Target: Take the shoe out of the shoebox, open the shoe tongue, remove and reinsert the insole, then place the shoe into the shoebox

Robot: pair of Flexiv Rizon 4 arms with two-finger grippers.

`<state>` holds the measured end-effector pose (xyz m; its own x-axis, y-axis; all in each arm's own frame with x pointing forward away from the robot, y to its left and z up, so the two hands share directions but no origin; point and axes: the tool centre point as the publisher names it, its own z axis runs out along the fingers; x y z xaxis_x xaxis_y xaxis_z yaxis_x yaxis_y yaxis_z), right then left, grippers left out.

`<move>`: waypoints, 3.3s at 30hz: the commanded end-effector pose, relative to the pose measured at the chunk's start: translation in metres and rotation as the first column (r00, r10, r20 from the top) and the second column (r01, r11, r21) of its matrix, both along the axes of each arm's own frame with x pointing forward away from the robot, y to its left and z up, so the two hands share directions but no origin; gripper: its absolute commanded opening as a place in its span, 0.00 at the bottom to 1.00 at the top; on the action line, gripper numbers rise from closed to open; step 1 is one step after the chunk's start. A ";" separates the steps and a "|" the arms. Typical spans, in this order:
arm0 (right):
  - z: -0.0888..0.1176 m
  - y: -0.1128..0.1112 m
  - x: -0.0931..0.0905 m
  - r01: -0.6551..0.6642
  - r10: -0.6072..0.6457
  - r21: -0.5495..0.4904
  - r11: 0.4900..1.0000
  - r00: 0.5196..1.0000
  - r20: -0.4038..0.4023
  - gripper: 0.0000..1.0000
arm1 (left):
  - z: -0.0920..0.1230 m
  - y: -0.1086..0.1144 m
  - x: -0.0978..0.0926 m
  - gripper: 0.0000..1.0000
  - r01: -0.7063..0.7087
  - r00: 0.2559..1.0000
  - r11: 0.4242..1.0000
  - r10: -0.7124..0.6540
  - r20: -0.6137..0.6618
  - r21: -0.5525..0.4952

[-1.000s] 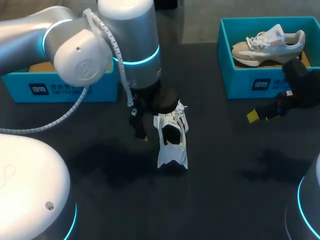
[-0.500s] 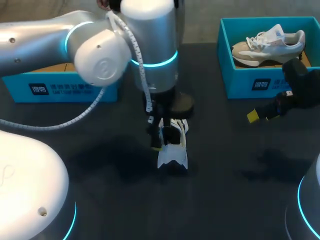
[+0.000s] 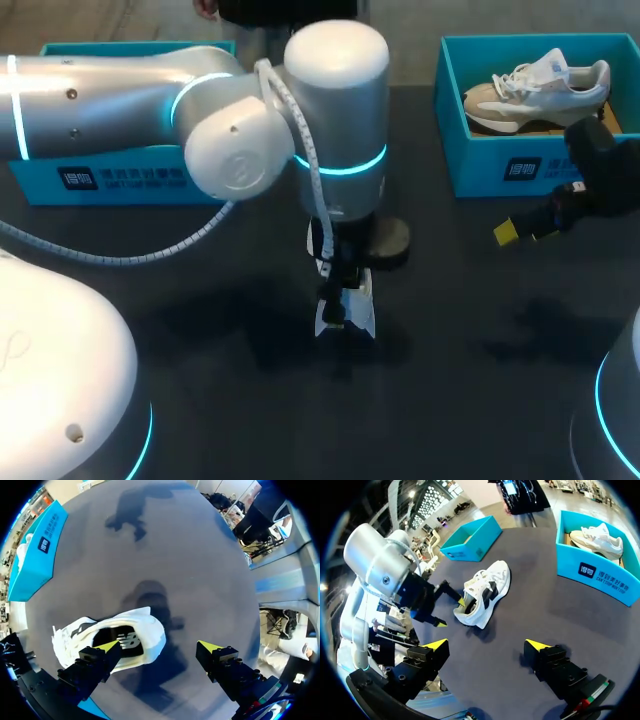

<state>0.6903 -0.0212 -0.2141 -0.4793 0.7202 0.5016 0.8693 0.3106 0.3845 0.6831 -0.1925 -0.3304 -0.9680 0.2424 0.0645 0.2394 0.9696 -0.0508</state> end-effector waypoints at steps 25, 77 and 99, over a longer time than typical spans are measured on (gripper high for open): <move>0.000 0.001 0.000 0.001 -0.001 -0.002 1.000 1.000 -0.001 1.00 | -0.057 -0.003 -0.010 0.98 -0.089 0.996 0.995 0.088 0.008 0.042; 0.000 0.001 0.000 0.001 -0.001 -0.002 1.000 1.000 -0.001 1.00 | 0.115 0.018 0.006 0.00 -0.144 0.986 0.989 0.147 -0.078 0.038; 0.000 0.001 0.000 0.001 -0.001 -0.002 1.000 1.000 -0.001 1.00 | 0.156 0.016 -0.003 0.00 -0.072 0.996 0.997 0.073 -0.045 0.015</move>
<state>0.6903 -0.0212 -0.2141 -0.4793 0.7202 0.5016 0.8692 0.3107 0.3846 0.6801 -0.1788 -0.1749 -0.9789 0.1693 0.1144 0.1653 0.9853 -0.0434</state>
